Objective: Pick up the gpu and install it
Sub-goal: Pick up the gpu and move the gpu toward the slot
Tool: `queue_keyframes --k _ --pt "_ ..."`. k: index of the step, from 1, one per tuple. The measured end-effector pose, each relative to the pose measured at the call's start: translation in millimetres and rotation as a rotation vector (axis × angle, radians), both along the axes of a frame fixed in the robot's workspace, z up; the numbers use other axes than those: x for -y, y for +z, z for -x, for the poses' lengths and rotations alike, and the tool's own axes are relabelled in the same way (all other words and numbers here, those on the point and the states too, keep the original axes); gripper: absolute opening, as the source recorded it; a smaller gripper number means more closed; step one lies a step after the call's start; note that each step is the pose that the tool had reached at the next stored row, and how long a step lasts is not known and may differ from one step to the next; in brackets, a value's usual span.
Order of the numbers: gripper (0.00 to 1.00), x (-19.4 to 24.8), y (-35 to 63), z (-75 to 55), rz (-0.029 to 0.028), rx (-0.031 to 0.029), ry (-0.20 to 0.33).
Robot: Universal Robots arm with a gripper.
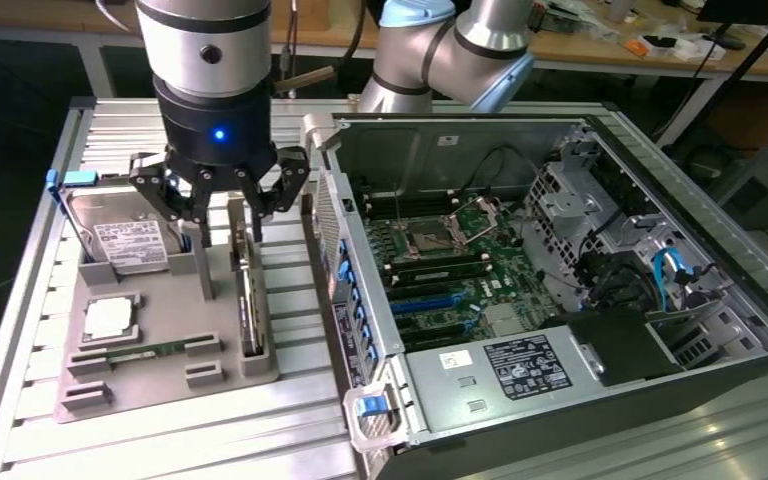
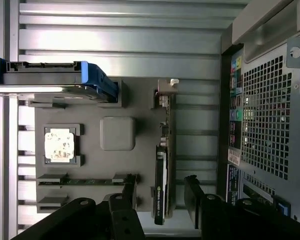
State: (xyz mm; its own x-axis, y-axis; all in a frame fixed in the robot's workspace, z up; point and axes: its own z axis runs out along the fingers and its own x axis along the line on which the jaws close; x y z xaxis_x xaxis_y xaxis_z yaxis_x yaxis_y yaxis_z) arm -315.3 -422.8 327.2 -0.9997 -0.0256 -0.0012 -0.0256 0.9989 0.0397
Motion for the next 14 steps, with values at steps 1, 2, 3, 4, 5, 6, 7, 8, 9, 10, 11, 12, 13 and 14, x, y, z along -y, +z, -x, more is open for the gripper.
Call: queue_keyframes --k 1,2,3,4,5,6,7,8,9,10,11,12,13,14 --pt "0.51 0.6 -1.8 0.0 0.0002 -0.0001 0.0" --pt "0.51 1.1 -3.7 -0.1 0.0003 0.0 0.0" --pt "0.51 1.6 -5.5 -0.2 0.0006 -0.0001 0.0" --pt "0.51 2.0 -7.2 -0.2 0.0009 -0.0001 0.0" --pt "0.51 2.5 -8.9 -0.3 0.0012 -0.0001 0.0" --pt "0.51 2.9 -10.6 -0.3 0.0015 -0.0001 0.0" --pt "0.51 3.4 -12.4 -0.3 0.002 0.0 -0.001" --pt "0.51 3.8 -13.9 -0.3 0.0026 -0.0001 -0.001" --pt "0.51 4.2 -15.6 -0.3 0.0031 -0.0001 -0.001" --pt "0.51 4.8 -17.4 -0.4 0.0036 -0.0001 -0.001" --pt "0.51 5.2 -19.0 -0.4 0.004 0.0 -0.001" --pt "0.51 5.7 -20.7 -0.4 0.0045 -0.0001 -0.001" --pt "0.51 6.1 -22.3 -0.4 0.0049 -0.0001 -0.001" --pt "0.51 6.6 -24.0 -0.4 0.0054 0.0 -0.001"
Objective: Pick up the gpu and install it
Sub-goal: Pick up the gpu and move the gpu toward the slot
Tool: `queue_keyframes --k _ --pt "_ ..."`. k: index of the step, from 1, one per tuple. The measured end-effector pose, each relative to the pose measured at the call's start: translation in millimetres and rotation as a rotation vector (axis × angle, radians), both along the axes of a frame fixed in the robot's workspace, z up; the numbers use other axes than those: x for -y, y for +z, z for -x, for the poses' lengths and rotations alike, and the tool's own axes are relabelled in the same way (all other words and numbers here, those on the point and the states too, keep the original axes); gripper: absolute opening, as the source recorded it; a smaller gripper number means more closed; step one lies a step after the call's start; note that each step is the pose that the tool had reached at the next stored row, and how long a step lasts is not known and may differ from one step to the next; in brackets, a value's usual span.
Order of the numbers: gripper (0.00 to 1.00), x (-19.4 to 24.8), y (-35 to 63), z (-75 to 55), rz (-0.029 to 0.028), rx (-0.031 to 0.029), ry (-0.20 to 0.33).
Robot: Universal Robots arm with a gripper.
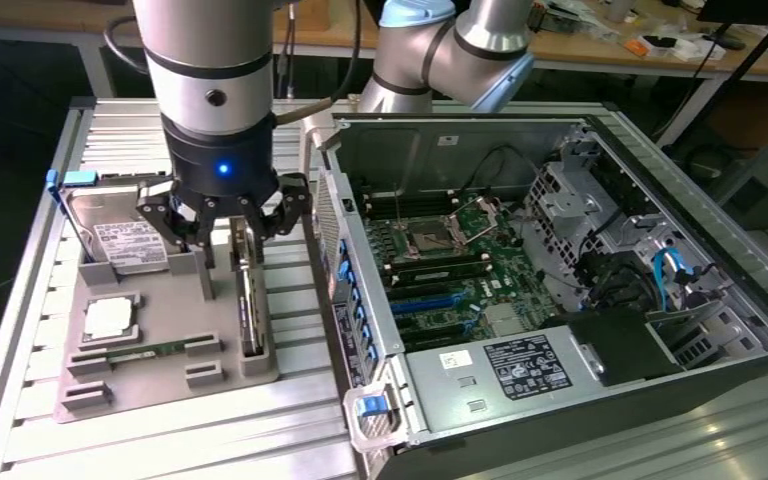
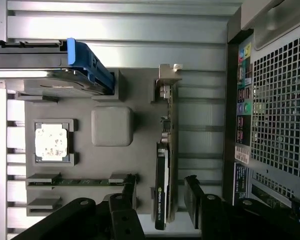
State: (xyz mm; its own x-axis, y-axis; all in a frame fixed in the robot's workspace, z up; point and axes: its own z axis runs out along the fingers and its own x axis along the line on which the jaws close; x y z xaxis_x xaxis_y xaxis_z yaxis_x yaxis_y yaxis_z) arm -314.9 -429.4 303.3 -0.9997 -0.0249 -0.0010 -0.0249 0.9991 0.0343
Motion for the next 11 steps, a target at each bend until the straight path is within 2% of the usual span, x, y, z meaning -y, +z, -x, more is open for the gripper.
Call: queue_keyframes --k 6,11 --pt "0.51 2.1 -10.5 -0.8 0.0016 0.0 0.0" --pt "0.51 3.9 -17.7 -6.5 0.0016 -0.0001 0.0"
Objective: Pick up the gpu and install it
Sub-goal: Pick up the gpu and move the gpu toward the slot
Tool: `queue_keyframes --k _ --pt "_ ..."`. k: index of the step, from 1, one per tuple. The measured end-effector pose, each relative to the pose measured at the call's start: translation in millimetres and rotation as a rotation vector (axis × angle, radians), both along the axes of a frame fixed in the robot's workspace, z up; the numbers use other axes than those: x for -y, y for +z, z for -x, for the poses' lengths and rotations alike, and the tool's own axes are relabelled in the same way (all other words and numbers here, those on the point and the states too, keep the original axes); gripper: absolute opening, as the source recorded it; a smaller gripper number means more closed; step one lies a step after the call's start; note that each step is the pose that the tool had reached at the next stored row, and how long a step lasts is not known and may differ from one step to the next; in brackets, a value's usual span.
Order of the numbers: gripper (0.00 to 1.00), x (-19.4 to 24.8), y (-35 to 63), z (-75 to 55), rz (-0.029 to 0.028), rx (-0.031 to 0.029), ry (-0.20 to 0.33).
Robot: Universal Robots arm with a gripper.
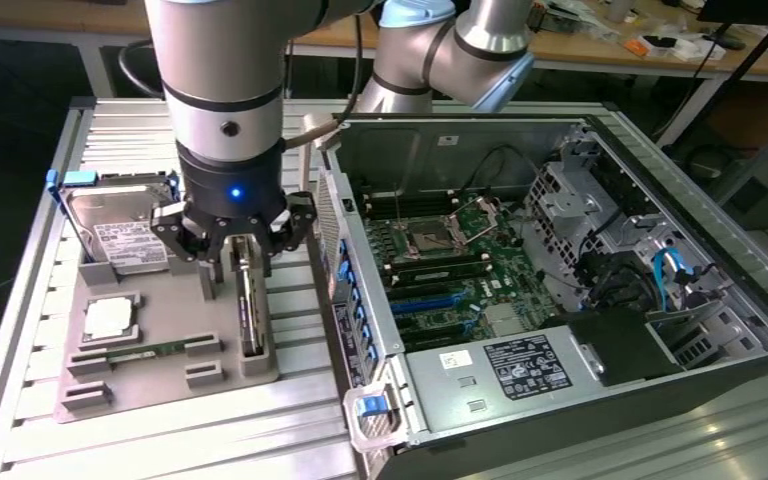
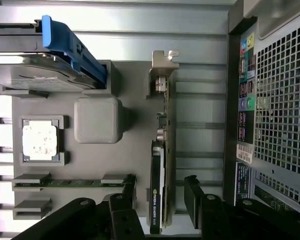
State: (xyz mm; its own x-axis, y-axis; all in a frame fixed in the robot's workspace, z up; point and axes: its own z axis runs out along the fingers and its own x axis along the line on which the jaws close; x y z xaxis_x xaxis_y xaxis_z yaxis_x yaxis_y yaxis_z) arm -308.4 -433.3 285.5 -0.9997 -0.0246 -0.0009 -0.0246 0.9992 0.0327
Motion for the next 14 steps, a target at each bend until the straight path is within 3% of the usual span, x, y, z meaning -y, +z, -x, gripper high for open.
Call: queue_keyframes --k 14 --pt "0.51 0.1 -27.0 0.0 0.0 0.0 0.0"
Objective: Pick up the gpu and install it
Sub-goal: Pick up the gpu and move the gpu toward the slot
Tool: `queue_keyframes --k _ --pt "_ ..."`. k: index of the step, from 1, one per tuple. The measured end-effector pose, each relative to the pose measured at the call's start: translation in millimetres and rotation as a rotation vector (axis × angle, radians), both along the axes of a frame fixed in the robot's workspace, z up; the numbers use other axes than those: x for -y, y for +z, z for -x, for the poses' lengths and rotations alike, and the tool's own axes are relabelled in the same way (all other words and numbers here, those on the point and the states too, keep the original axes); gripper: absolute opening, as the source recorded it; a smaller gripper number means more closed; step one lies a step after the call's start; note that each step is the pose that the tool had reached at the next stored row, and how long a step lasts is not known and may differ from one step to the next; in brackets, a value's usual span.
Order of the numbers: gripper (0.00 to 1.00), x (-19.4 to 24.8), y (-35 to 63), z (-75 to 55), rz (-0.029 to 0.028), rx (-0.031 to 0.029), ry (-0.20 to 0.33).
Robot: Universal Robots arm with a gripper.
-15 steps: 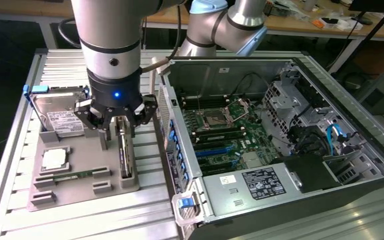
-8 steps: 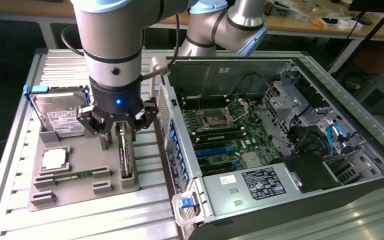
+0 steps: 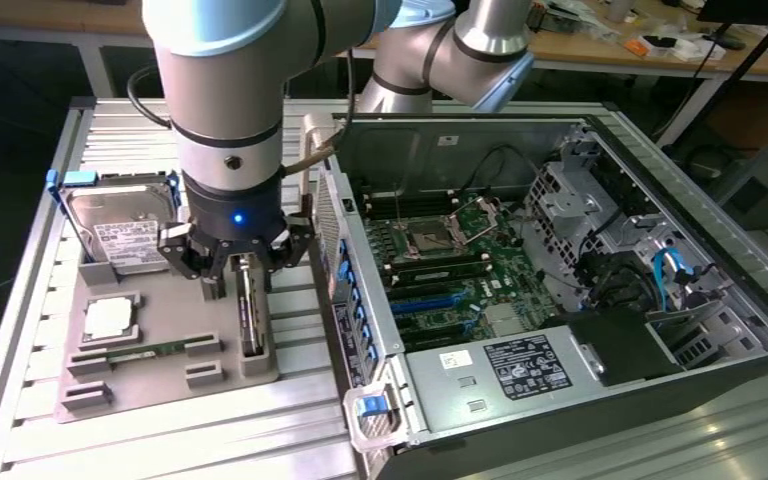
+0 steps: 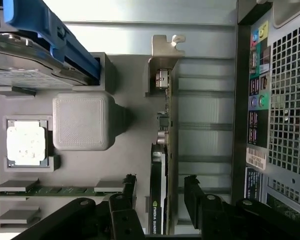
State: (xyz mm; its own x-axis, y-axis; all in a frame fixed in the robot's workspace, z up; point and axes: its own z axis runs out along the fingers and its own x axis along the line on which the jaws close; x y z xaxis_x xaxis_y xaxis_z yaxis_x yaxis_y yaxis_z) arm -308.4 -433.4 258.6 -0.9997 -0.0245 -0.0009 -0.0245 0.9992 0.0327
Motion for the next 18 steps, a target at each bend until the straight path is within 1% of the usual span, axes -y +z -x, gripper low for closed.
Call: queue_keyframes --k 5,10,12,13,14,16,18 --pt "0.51 0.1 -9.2 0.0 0.0 0.0 0.0" --pt "0.51 0.1 -10.0 0.0 0.0002 -0.0001 0.0" --pt "0.5 0.1 -10.0 0.0 0.0 0.0 0.0" --pt "0.37 0.1 -10.0 0.0 0.0001 -0.0001 0.0" --pt "0.37 0.1 -10.0 0.0 0.0002 -0.0001 0.0" --pt "0.27 0.1 -10.1 0.0 0.0001 0.0 0.0" --pt "0.27 0.1 -10.0 0.0 0.0001 0.0 0.0"
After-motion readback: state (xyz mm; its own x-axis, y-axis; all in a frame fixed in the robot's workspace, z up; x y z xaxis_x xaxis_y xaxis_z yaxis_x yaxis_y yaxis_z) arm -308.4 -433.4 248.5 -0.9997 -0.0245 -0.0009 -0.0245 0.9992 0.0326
